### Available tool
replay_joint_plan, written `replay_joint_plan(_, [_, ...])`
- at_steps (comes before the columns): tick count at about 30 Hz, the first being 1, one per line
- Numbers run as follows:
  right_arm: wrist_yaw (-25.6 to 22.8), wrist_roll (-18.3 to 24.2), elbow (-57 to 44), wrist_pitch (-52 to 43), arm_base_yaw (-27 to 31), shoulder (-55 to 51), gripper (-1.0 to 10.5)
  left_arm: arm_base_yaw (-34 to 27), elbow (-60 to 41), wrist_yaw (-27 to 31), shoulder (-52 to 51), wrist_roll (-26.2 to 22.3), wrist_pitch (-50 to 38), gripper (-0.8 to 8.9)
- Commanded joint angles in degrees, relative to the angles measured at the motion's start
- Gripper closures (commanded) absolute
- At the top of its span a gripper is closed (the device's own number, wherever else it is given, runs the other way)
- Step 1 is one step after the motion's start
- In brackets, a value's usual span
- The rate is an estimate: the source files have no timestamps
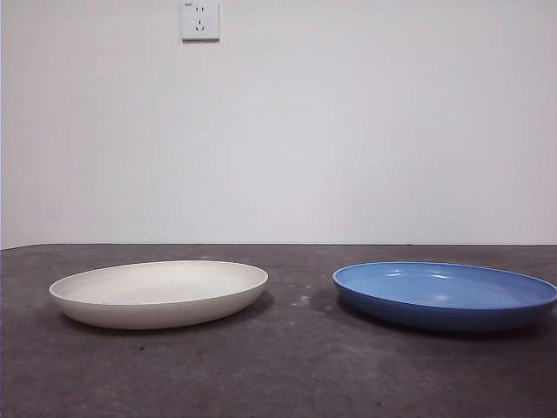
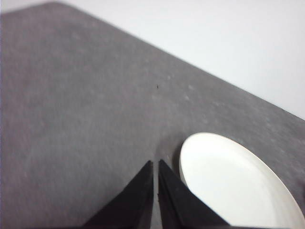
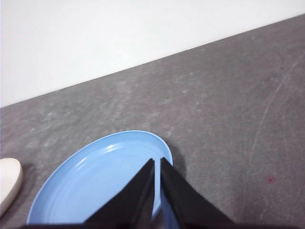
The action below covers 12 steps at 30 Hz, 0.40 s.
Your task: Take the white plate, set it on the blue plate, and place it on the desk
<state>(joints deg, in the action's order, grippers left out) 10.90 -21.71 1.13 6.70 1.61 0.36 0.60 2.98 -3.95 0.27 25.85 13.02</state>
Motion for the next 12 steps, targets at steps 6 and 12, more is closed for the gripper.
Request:
replay_joint_plan(6, [-0.8,-1.9,9.6,2.0,0.0,0.8,9.3,0.0,8.2,-2.2,0.5,3.6,2.9,7.96])
replay_joint_plan(12, [-0.2,0.9,19.2,8.0,0.0,6.3,9.3,0.0,18.8,-2.6,5.8,1.2,8.3,7.96])
